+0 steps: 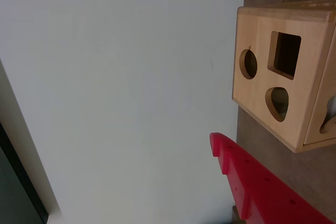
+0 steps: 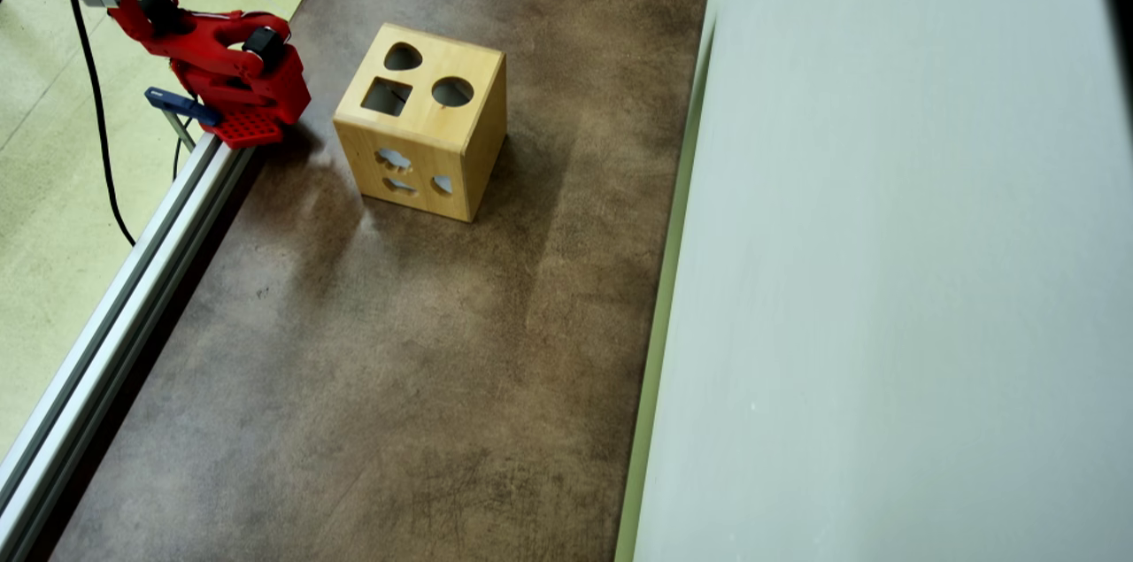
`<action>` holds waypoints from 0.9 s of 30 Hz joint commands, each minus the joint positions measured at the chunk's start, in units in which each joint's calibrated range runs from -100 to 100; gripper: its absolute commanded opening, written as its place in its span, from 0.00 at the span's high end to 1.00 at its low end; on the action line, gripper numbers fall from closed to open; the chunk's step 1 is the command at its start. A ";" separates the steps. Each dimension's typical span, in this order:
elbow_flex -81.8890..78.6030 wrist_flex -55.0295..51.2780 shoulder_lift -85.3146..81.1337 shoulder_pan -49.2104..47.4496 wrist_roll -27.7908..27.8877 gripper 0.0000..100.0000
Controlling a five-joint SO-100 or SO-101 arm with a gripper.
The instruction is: Pick and place the red cube on the square hole
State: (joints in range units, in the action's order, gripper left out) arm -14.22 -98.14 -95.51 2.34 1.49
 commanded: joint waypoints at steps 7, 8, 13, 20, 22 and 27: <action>-1.88 0.40 0.26 -0.03 0.44 0.10; -1.88 0.40 0.26 -0.03 0.44 0.10; -1.88 0.40 0.26 -0.03 0.44 0.16; -1.88 0.40 0.26 -0.03 0.44 0.42; -1.79 0.40 0.26 -0.03 0.44 0.50; -1.61 0.40 0.26 -0.03 0.44 0.66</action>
State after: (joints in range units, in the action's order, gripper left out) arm -15.94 -98.14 -95.51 2.34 1.49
